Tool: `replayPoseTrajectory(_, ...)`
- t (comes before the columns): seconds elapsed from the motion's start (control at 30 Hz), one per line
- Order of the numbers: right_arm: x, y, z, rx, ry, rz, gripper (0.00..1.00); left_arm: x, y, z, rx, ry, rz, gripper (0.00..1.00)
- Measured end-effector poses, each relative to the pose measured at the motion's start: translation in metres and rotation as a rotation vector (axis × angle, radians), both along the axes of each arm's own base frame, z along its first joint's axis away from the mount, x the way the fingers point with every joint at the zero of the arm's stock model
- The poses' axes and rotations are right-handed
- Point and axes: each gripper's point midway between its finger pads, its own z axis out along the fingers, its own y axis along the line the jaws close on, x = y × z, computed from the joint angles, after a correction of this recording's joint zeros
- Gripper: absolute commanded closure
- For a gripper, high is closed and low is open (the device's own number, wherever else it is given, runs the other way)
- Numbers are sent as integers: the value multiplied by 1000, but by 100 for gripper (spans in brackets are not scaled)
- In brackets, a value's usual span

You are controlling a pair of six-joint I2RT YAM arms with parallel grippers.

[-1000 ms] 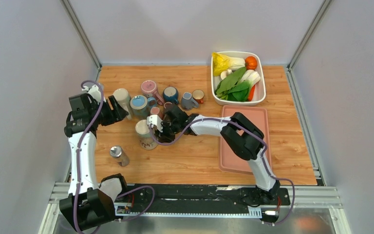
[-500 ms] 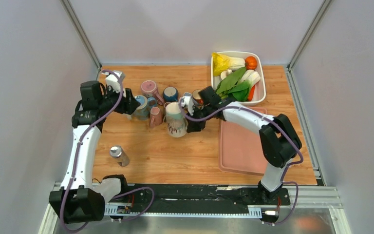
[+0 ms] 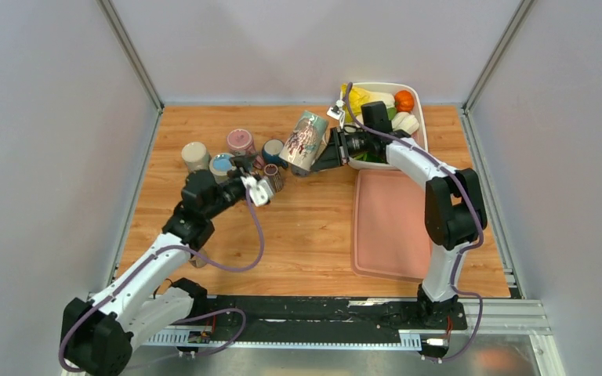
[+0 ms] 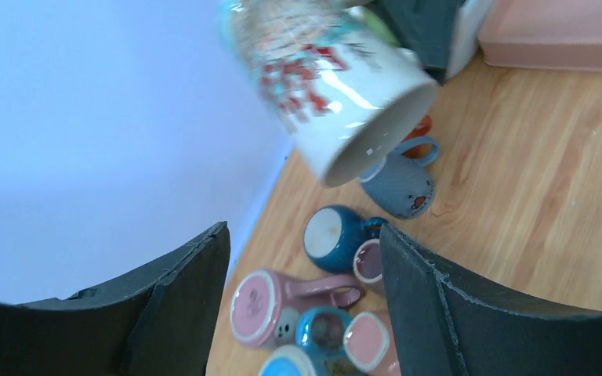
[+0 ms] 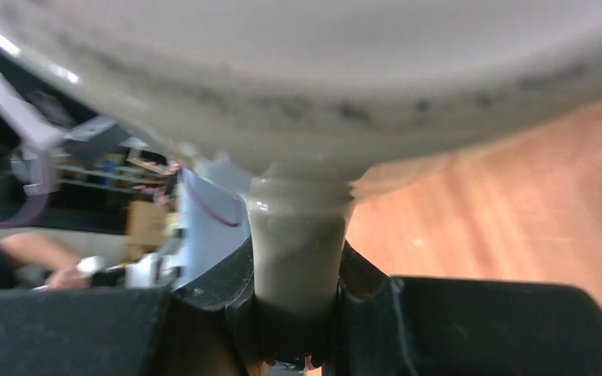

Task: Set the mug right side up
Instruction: Turn over the cup at the center of the board.

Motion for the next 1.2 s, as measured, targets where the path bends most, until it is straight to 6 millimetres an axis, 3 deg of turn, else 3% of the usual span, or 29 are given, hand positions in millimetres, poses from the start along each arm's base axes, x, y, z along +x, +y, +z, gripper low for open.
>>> replayPoseTrajectory(0.1,-14,5,8,82,152,57,100,-6,-21,-28,82,-124,-58,25)
replayPoseTrajectory(0.17,-22,5,14,115,235,96,100,-1,-30,-34,108,-167,-54,25)
replayPoseTrajectory(0.43,-40,8,27,148,368,183,100,16,-49,5,67,-393,9,28)
replayPoseTrajectory(0.63,-50,13,21,133,434,192,100,29,-56,-2,79,-416,41,52)
replayPoseTrajectory(0.7,-49,14,21,132,434,188,98,31,-59,-4,84,-413,39,68)
replayPoseTrajectory(0.73,-49,14,21,133,432,187,95,31,-61,-5,86,-410,32,86)
replayPoseTrajectory(0.8,-48,15,23,136,423,186,77,30,-62,-7,83,-399,29,98)
replayPoseTrajectory(0.83,-51,15,24,133,444,194,59,31,-63,-2,77,-412,33,99)
replayPoseTrajectory(0.93,-53,13,27,140,439,213,25,32,-62,2,75,-410,44,100)
replayPoseTrajectory(1.07,-40,6,27,156,367,172,14,41,-52,-15,120,-288,92,100)
replayPoseTrajectory(1.2,9,-22,28,160,231,-11,12,44,-46,-13,154,-101,122,100)
